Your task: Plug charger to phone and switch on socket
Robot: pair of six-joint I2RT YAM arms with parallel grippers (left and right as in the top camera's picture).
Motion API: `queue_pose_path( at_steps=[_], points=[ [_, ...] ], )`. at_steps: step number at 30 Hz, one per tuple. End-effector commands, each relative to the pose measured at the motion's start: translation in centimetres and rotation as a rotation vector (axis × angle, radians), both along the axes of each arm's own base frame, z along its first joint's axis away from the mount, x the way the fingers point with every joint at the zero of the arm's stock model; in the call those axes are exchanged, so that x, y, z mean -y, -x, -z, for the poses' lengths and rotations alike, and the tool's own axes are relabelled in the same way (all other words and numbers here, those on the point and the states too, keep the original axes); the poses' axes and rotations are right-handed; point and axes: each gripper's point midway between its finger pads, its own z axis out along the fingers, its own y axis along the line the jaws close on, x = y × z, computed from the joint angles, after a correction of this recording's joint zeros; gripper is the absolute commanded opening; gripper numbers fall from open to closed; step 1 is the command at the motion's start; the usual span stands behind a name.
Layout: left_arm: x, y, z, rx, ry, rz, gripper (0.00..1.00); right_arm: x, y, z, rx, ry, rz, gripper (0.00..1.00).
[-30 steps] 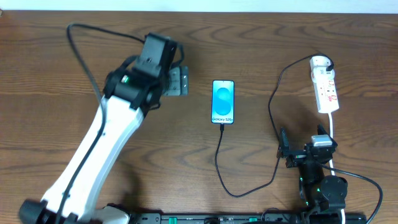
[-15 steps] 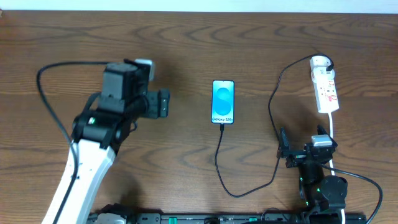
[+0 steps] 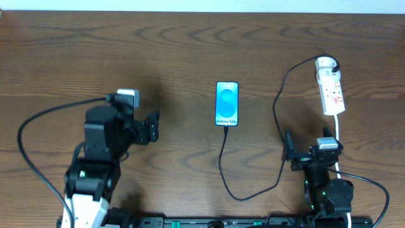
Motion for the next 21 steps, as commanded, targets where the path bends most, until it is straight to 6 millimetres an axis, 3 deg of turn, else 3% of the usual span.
queue_pose_path(
  at_steps=[1,4,5,12,21],
  points=[
    [0.0,1.0,0.0,0.057,-0.024,0.037,0.89,0.0,0.0,0.0,0.004,0.011,0.0,0.99],
    [-0.1,2.1,0.4,0.094,-0.047,0.058,0.89,0.0,0.0,0.0,0.003,0.011,0.0,0.99],
    [-0.1,2.4,0.4,0.106,-0.049,0.059,0.98,0.0,0.0,0.0,0.004,0.011,0.0,0.99],
    [-0.4,4.0,0.8,0.181,-0.05,0.054,0.98,0.0,0.0,0.0,0.004,0.011,0.0,0.99],
    [-0.4,3.7,1.2,0.357,-0.037,0.046,0.98,0.0,0.0,0.0,0.004,0.011,0.0,0.99]
  ],
)
